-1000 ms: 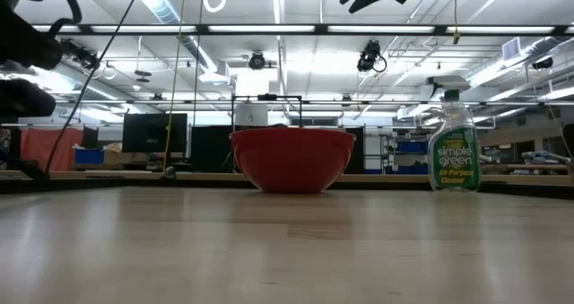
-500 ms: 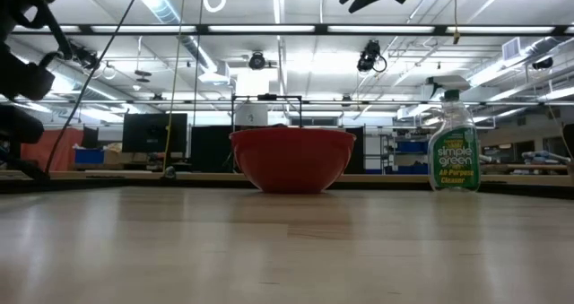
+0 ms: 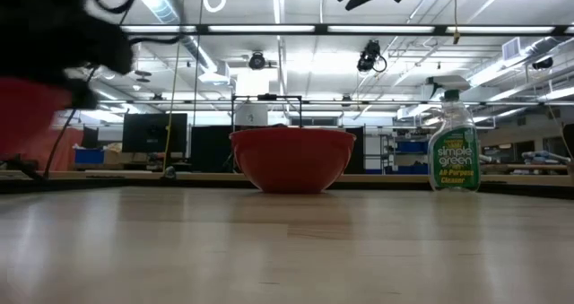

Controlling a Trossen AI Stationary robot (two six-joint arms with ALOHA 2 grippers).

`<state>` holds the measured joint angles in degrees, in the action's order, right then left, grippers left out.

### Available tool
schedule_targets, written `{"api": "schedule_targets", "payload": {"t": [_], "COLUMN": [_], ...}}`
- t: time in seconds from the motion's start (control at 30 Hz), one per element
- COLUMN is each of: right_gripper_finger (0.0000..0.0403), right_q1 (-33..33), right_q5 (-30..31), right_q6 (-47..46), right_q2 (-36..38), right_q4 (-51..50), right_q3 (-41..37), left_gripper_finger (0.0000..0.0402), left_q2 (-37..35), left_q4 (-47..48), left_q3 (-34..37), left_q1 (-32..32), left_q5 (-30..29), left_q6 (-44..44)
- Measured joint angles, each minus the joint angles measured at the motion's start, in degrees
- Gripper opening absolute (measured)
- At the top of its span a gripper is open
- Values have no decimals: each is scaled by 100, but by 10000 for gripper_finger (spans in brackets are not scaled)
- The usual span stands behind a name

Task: Nest bowls inside each other
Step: Stack the pink bowl on top of the blue bowl

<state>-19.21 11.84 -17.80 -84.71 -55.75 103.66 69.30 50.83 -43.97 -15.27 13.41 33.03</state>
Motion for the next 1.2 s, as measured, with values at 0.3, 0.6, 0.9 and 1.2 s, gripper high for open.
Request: {"api": "schedule_targets", "payload": {"t": [0.3, 0.6, 0.9, 1.2], "right_gripper_finger": [155, 155, 155, 155], "right_q1": [-187, -205, 137, 513], "right_q5": [-193, -289, -147, 224], "right_q6": [83, -141, -459, -791], "right_q2": [0, -13, 19, 233], "right_q4": [-561, -418, -305, -561], "right_q3": [-99, -708, -940, -944], "left_gripper_finger": [15, 15, 16, 46], "left_q2": [606, 2407, 4375, 5007], "left_q4": [-21, -242, -334, -408], "left_q3": [-1471, -3926, -5402, -5590], "left_q1": [2782, 4297, 4584, 4794], "left_q5": [-1084, -1078, -1081, -1136], "left_q6": [-1789, -2681, -3083, -3077]}}
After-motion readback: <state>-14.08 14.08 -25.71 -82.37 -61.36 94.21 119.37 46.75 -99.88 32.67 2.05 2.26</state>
